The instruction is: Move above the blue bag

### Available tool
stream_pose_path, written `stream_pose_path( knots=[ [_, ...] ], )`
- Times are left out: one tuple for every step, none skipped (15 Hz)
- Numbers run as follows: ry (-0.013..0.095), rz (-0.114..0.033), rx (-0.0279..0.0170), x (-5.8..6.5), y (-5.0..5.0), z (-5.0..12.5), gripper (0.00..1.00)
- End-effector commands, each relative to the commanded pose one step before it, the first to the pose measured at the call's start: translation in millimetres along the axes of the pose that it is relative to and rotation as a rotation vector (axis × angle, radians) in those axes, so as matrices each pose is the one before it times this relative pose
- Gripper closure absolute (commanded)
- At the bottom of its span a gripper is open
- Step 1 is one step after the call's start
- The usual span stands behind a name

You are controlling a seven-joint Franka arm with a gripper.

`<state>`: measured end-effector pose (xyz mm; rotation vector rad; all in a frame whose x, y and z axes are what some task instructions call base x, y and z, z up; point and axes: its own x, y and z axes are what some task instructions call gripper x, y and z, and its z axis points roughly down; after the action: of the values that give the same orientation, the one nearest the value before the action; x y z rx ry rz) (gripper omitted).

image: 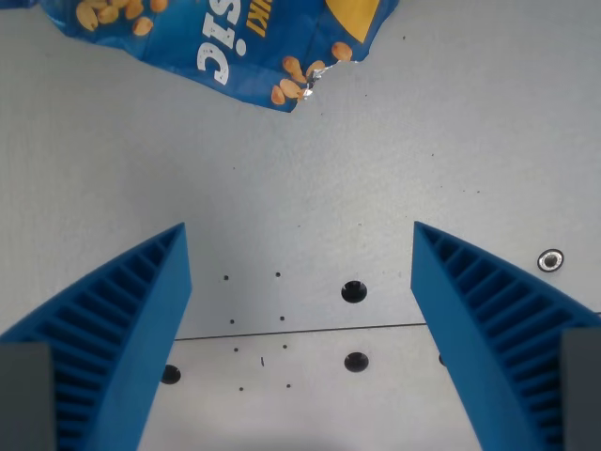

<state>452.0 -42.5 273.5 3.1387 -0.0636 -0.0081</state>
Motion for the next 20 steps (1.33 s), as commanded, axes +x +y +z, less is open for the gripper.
stream_pose_path(
  knots=[
    [0.0037, -0.0004, -0.00009, 0.14, 0.01, -1.47, 0.0],
    [-0.0001, -0.0004, -0.00013, 0.0, 0.0, 0.0, 0.0],
    [0.0001, -0.0002, -0.00008, 0.02, 0.0, 0.01, 0.0],
    [0.0001, -0.0002, 0.0, 0.06, -0.01, 0.03, 0.0],
    [0.0005, -0.0006, -0.0002, 0.13, -0.03, 0.07, 0.0],
    [0.0003, -0.0004, -0.00013, 0.22, -0.05, 0.12, 0.0],
    [0.0001, -0.0006, -0.00004, 0.34, -0.07, 0.19, 0.0],
    [0.0004, -0.0008, -0.00013, 0.5, -0.11, 0.27, 0.0],
    [0.0003, -0.001, -0.00022, 0.69, -0.15, 0.38, 0.0],
    [0.0007, -0.0011, -0.00011, 0.91, -0.2, 0.5, 0.0],
    [0.0005, -0.0018, 0.00006, 1.17, -0.25, 0.64, 0.0],
    [0.0007, -0.0018, -0.00009, 1.45, -0.31, 0.79, 0.0],
    [0.0, -0.0016, 0.00007, 1.75, -0.37, 0.94, 0.0],
    [-0.0019, -0.0015, 0.00012, 2.04, -0.43, 1.07, 0.0],
    [-0.0009, -0.0009, 0.00051, 2.31, -0.49, 1.18, 0.0],
    [-0.0012, -0.0016, 0.00014, 2.58, -0.54, 1.27, 0.0],
    [-0.0023, -0.0012, 0.00032, 2.83, -0.59, 1.35, 0.0],
    [-0.0048, -0.0016, 0.00041, 3.04, -0.63, 1.41, 0.0],
    [-0.0028, -0.0009, 0.00049, 3.23, -0.66, 1.42, 0.0],
    [-0.0032, -0.0004, 0.00082, 3.4, -0.69, 1.43, 0.0]
  ],
)
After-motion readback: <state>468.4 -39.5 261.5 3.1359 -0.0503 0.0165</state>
